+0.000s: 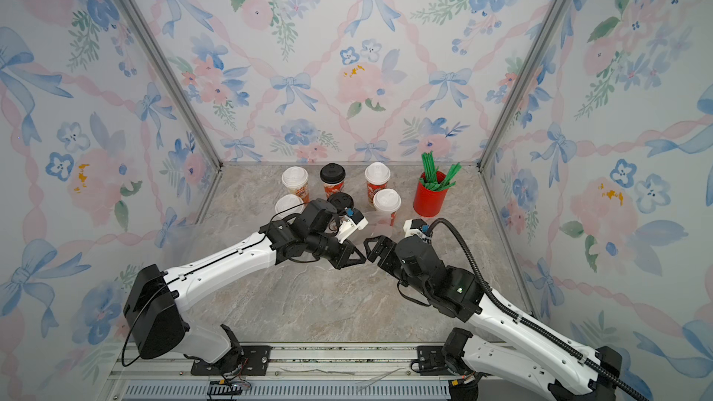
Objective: Pack milk tea into plastic carrier bags
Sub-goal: Adjust the plastic carrier bag at the center of the board.
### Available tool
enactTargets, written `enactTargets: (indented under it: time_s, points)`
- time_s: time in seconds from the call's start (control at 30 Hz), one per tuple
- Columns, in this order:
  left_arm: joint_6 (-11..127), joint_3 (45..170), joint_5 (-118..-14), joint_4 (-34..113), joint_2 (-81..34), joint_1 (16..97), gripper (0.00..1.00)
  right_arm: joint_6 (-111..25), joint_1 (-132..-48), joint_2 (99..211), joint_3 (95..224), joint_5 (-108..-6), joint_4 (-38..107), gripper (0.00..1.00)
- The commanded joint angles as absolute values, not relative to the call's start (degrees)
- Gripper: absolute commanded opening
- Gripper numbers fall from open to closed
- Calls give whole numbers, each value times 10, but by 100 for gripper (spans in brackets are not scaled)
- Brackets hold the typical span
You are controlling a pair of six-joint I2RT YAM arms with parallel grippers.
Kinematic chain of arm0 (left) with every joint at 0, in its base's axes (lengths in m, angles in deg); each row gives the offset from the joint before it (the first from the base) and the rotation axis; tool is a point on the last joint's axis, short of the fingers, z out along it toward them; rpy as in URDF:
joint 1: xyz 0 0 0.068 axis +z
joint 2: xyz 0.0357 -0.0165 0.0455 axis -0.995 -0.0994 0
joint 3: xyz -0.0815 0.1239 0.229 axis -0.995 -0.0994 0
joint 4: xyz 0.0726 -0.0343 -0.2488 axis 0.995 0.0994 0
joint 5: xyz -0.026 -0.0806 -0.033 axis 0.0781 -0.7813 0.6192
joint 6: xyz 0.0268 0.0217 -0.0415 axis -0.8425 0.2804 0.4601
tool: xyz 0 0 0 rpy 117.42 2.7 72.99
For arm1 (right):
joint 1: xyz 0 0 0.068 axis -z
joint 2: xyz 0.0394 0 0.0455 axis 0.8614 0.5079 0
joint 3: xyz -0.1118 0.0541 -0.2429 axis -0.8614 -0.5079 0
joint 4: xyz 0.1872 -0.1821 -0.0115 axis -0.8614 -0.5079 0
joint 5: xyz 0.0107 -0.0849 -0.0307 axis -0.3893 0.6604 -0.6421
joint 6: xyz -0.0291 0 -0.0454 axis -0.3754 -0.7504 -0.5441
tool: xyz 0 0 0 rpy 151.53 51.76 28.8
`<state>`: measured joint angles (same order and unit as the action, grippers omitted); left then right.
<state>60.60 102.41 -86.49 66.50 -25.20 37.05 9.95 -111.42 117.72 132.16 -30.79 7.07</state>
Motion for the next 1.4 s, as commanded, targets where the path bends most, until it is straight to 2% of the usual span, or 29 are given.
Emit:
enactTargets:
  time_s: [0.0,0.33,0.43,0.57,0.63,0.67,0.73,0.83,0.93,1.23,1.37]
  points:
    - [588,1043,-867,661,-250,368,1,157,-1098,1200,1340,-296,38,91]
    - [579,1043,-897,661,-254,357,8,148,-1069,1243,1324,-338,84,75]
    - [576,1046,-904,661,-255,356,9,134,-1065,1250,1323,-343,86,68]
    - [576,1053,-909,662,-259,354,10,108,-1062,1260,1325,-359,92,66]
    - [576,1058,-908,661,-262,352,12,100,-1059,1265,1326,-370,94,56]
    - [576,1061,-906,661,-262,351,14,91,-1058,1268,1327,-375,92,48]
    - [580,1068,-889,661,-255,352,23,77,-1055,1272,1330,-374,76,39]
    - [582,1086,-832,662,-229,352,38,23,-1046,1272,1341,-385,45,32]
    - [577,1104,-748,662,-186,352,47,-38,-1023,1270,1362,-417,0,24]
    - [488,1151,-604,731,-128,353,62,-201,-983,1263,1421,-513,-74,14]
    - [451,1176,-598,799,-145,354,72,-275,-983,1279,1475,-545,-131,11]
